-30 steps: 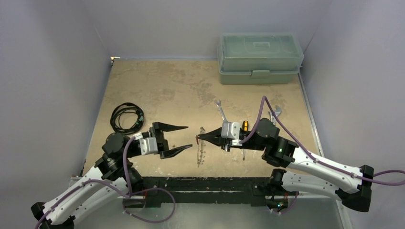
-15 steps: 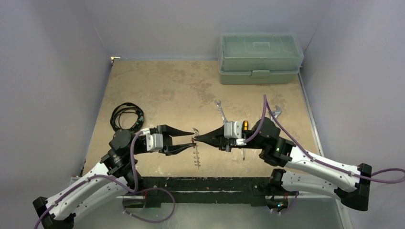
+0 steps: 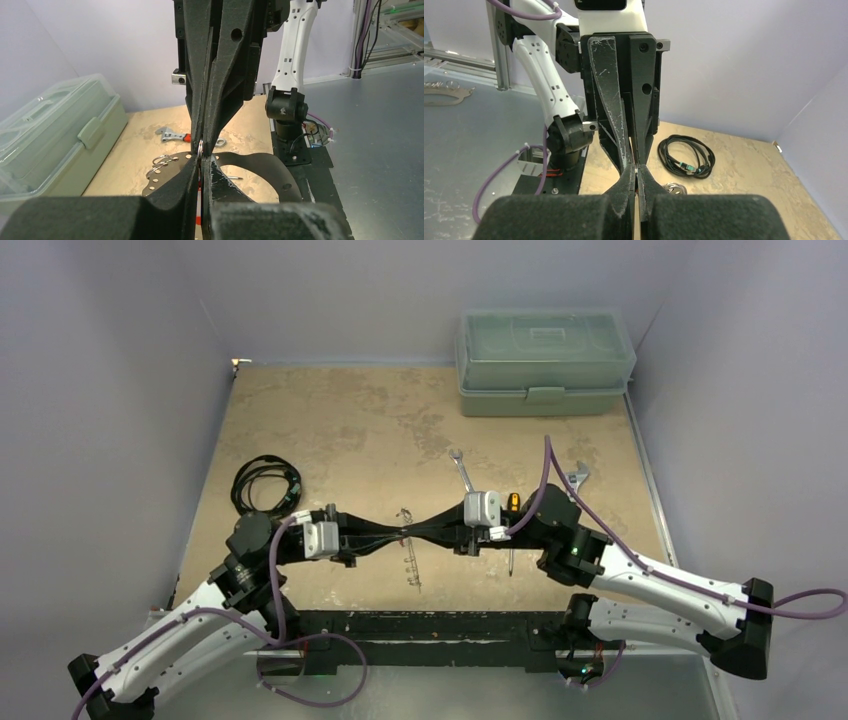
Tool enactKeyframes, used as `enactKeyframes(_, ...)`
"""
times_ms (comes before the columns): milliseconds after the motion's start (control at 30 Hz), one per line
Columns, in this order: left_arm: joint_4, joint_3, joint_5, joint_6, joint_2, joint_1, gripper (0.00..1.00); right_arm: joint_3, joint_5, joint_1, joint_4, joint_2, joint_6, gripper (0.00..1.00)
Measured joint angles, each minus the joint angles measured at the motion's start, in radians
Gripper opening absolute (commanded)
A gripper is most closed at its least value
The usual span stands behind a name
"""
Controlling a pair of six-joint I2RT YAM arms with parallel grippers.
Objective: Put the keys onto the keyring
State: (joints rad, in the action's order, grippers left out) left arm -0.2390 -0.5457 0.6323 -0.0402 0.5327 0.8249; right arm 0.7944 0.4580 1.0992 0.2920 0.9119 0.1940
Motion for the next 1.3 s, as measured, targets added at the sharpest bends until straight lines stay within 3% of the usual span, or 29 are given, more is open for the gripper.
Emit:
enactKeyframes(33,0.001,0.000,0.000,-0.002,0.002,0.000,0.00,0.000,0.002,0.000,0.000,0.001,0.000,0.00)
enactKeyframes(67,0.001,0.000,0.000,-0.004,0.003,0.000,0.00,0.000,0.003,-0.001,0.000,0.002,0.000,0.08)
enactKeyframes(133,0.009,-0.001,-0.004,-0.008,0.005,0.000,0.00,0.000,0.002,-0.002,-0.003,0.003,-0.003,0.35)
enactKeyframes(200,0.038,-0.005,-0.016,-0.031,0.010,0.000,0.00,0.000,-0.007,-0.002,-0.011,0.003,-0.011,0.52)
enactKeyframes(333,0.146,-0.023,-0.066,-0.095,0.061,0.000,0.00,0.015,-0.054,0.000,-0.076,-0.003,0.007,0.64)
enactKeyframes(567,0.325,-0.081,-0.111,-0.175,0.192,0.000,0.00,0.149,-0.150,0.000,-0.354,0.011,0.103,0.63)
enactKeyframes(867,0.399,-0.085,-0.116,-0.216,0.211,0.000,0.00,0.239,-0.206,0.000,-0.650,0.068,0.198,0.59)
enactKeyframes(1067,0.399,-0.087,-0.113,-0.218,0.211,0.000,0.00,0.251,-0.201,0.000,-0.710,0.146,0.217,0.52)
enactKeyframes(1200,0.402,-0.087,-0.110,-0.218,0.211,0.000,0.00,0.251,-0.195,0.000,-0.711,0.170,0.231,0.39)
enactKeyframes(1300,0.406,-0.087,-0.108,-0.217,0.212,0.000,0.00,0.251,-0.195,0.000,-0.706,0.179,0.241,0.36)
